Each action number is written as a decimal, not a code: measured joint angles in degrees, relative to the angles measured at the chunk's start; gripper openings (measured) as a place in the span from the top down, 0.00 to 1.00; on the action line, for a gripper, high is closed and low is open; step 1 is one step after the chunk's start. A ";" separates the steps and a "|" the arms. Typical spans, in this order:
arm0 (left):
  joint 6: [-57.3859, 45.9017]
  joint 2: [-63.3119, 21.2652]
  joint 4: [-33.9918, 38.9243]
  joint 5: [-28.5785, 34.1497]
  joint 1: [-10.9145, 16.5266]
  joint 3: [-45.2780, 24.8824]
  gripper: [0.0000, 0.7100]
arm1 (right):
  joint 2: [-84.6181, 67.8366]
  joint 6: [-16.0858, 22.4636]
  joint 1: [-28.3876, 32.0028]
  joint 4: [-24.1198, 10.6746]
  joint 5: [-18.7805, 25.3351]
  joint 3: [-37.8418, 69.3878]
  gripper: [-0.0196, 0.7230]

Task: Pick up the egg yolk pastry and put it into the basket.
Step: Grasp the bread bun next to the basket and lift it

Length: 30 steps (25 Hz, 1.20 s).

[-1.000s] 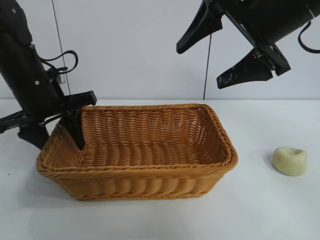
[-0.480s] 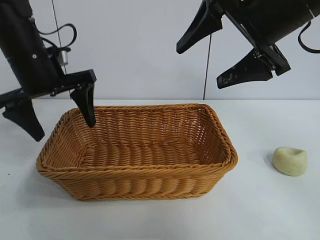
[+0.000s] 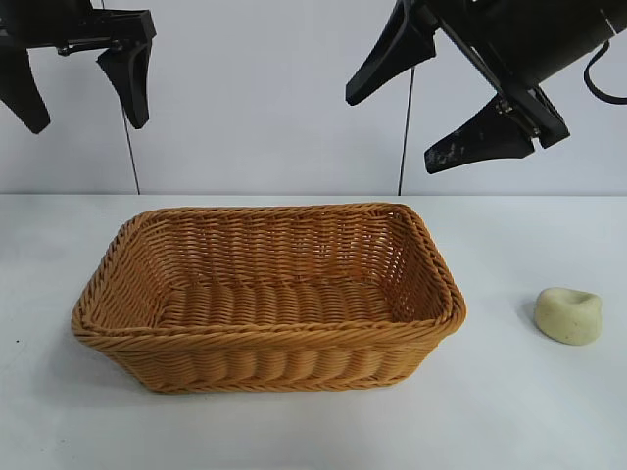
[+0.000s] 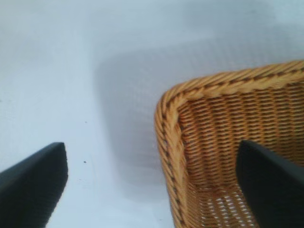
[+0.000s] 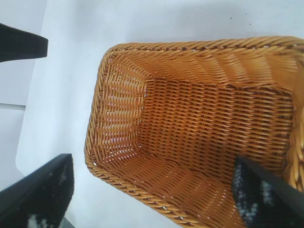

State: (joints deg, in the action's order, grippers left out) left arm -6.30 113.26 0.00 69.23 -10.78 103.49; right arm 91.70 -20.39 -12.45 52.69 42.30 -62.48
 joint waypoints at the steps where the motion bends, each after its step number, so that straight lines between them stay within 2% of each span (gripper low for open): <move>1: 0.00 0.00 0.00 0.00 1.02 0.00 0.02 | 0.00 0.00 0.00 0.00 0.00 0.00 0.11; 8: -0.13 0.00 -0.31 0.05 7.70 -0.97 0.02 | 0.00 0.00 0.00 0.00 -0.05 0.00 0.11; 11: -0.13 -0.34 -1.65 0.13 8.94 -3.07 0.02 | 0.00 0.00 0.00 0.00 -0.22 0.00 0.11; 15: 0.98 -3.47 -2.53 0.13 8.93 -7.58 0.02 | 0.00 0.00 0.00 0.00 -0.34 0.00 0.11; 22: 1.74 -17.22 -2.58 0.13 8.93 -20.01 0.02 | 0.00 0.00 0.00 0.00 -0.40 0.00 0.11; 30: 4.21 -42.41 -2.48 0.24 8.93 -40.26 0.02 | 0.00 0.00 0.00 0.00 -0.40 0.00 0.11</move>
State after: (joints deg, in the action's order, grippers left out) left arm -2.09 70.85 -2.48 69.47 -1.84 63.24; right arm 91.70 -20.39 -12.45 52.69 41.90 -62.48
